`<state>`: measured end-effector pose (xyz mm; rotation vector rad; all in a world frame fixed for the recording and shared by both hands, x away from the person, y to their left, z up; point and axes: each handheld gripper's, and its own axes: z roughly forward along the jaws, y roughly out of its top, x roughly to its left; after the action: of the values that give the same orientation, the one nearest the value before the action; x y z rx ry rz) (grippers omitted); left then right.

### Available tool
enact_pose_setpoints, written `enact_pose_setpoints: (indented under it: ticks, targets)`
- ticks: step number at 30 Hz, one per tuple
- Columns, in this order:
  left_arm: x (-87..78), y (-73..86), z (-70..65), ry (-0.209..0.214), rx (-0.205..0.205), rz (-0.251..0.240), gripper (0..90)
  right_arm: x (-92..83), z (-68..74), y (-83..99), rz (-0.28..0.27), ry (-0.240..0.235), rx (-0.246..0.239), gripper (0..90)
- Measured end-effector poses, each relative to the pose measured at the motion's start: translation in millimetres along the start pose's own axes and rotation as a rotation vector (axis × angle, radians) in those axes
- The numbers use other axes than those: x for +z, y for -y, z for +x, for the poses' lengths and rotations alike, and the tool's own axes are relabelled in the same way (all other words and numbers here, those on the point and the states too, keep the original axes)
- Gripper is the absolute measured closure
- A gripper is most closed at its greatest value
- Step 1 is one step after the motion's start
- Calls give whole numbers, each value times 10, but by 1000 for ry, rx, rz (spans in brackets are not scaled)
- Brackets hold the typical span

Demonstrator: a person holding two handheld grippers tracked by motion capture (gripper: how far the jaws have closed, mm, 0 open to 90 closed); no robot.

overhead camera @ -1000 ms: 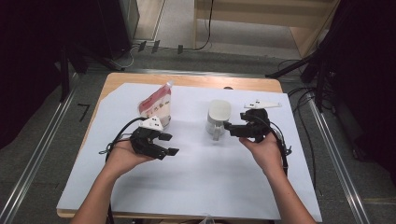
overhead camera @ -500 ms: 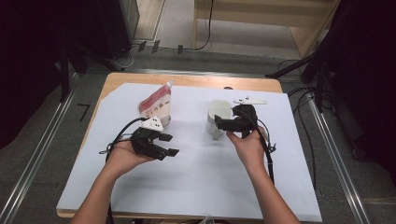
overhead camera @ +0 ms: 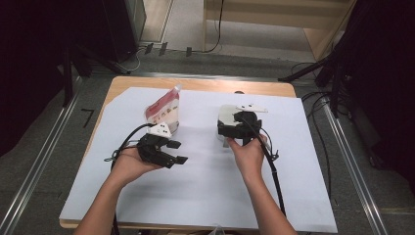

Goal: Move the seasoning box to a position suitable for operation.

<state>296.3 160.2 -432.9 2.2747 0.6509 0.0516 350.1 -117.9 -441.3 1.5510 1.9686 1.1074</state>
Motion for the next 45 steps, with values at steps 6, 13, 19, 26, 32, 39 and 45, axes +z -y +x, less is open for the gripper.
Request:
enact_pose_setpoints:
  ticks: [6,13,19,26,32,39,45]
  targets:
    - [8,-3,0,0,5,7,377,135,81,81,-14,56,55,13]
    - [12,-1,0,5,1,6,377,275,112,141,-70,91,82,14]
    - [21,-2,4,7,0,8,379,356,130,178,-78,127,99,21]
    - [30,-6,5,14,7,15,380,421,135,198,-110,162,101,80]
    - [36,-6,2,18,5,15,380,461,110,225,-106,165,74,113]
    - [50,-7,-1,17,2,22,380,434,59,236,-106,136,24,123]
    - [67,-7,3,15,-8,37,378,388,17,236,-122,128,2,145]
